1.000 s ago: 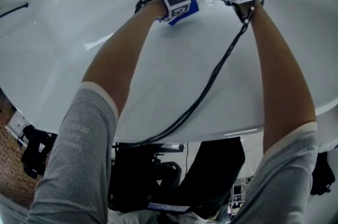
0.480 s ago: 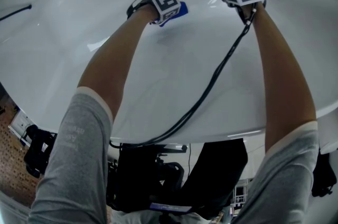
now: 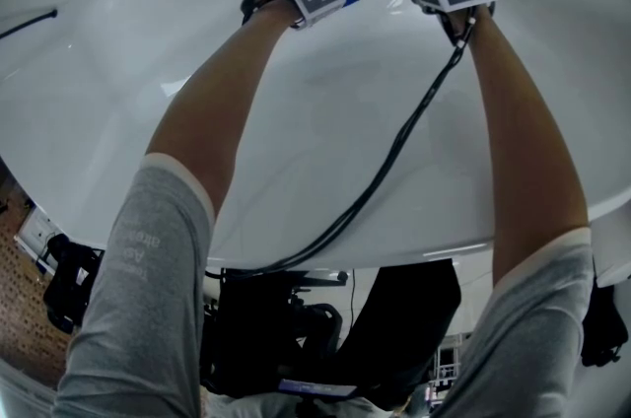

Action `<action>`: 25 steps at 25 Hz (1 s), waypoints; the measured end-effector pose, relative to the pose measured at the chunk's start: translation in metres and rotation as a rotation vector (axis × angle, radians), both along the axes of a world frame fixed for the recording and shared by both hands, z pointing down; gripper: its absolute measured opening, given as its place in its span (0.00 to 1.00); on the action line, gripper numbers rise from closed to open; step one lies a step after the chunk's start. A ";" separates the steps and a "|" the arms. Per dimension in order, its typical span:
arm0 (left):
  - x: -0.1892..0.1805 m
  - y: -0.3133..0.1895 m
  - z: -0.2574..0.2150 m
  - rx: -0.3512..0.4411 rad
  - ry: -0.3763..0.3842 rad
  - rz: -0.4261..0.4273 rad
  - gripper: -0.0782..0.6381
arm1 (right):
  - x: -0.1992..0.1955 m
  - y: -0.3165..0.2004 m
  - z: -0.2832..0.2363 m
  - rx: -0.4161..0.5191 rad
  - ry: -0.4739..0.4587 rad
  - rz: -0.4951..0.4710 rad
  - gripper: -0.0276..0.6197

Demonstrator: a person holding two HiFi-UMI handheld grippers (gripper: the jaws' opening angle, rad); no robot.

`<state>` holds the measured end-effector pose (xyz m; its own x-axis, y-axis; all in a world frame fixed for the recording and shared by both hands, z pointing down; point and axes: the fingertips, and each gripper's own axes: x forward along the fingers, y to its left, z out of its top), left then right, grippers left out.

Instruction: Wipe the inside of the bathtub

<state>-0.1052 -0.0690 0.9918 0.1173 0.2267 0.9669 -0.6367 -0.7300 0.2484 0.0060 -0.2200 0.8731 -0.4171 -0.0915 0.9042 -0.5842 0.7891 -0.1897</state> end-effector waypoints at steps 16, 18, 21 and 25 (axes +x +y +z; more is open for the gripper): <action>0.017 -0.022 -0.001 0.261 0.012 0.080 0.27 | 0.010 -0.003 0.000 0.012 0.002 0.015 0.06; 0.033 -0.009 0.001 0.241 0.046 0.105 0.27 | 0.012 -0.004 -0.001 0.013 0.000 0.021 0.06; 0.050 0.008 0.004 0.186 0.109 0.129 0.27 | 0.007 -0.004 0.001 0.013 -0.008 0.026 0.06; 0.063 0.018 0.002 0.168 0.137 0.175 0.27 | 0.007 -0.001 0.001 0.013 -0.020 0.036 0.06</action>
<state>-0.0421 -0.0508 0.9938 0.2227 0.0934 0.9704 -0.4657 -0.8643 0.1900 0.0131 -0.2209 0.8742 -0.4311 -0.1183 0.8945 -0.6082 0.7704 -0.1912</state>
